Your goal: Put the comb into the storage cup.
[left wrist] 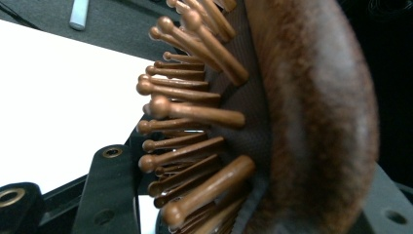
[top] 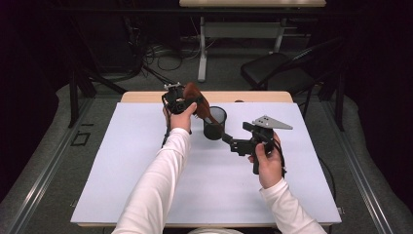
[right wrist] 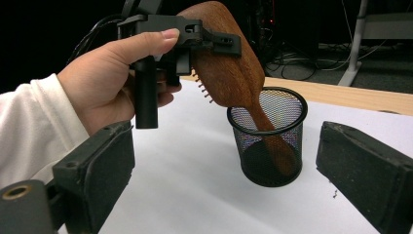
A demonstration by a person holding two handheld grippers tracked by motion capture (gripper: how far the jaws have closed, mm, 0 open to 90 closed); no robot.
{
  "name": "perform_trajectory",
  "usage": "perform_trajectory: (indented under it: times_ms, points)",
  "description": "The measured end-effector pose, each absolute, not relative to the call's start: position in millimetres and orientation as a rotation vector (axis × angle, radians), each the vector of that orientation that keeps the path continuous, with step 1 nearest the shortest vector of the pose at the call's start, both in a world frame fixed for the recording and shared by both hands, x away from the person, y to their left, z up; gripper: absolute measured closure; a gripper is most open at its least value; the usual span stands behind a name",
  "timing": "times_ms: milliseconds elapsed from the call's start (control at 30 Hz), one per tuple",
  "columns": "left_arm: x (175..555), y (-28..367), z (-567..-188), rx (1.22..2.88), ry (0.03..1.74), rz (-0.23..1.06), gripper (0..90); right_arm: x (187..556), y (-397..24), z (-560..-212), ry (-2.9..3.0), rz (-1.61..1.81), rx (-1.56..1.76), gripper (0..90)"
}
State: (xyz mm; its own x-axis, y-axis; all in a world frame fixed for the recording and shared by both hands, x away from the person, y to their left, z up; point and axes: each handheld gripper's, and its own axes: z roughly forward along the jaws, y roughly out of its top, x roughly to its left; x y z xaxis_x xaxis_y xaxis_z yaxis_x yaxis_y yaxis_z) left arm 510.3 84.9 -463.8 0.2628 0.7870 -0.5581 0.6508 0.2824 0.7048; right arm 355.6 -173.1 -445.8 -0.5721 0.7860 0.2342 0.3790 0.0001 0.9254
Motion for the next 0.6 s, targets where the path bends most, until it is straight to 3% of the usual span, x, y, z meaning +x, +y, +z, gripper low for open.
perform_trajectory:
  times_ms: [600]
  points:
    - [508.2,89.4,-464.4,1.403,1.427,0.181,42.6,355.0,-172.0,-445.4,1.928,1.595,1.199,6.8]
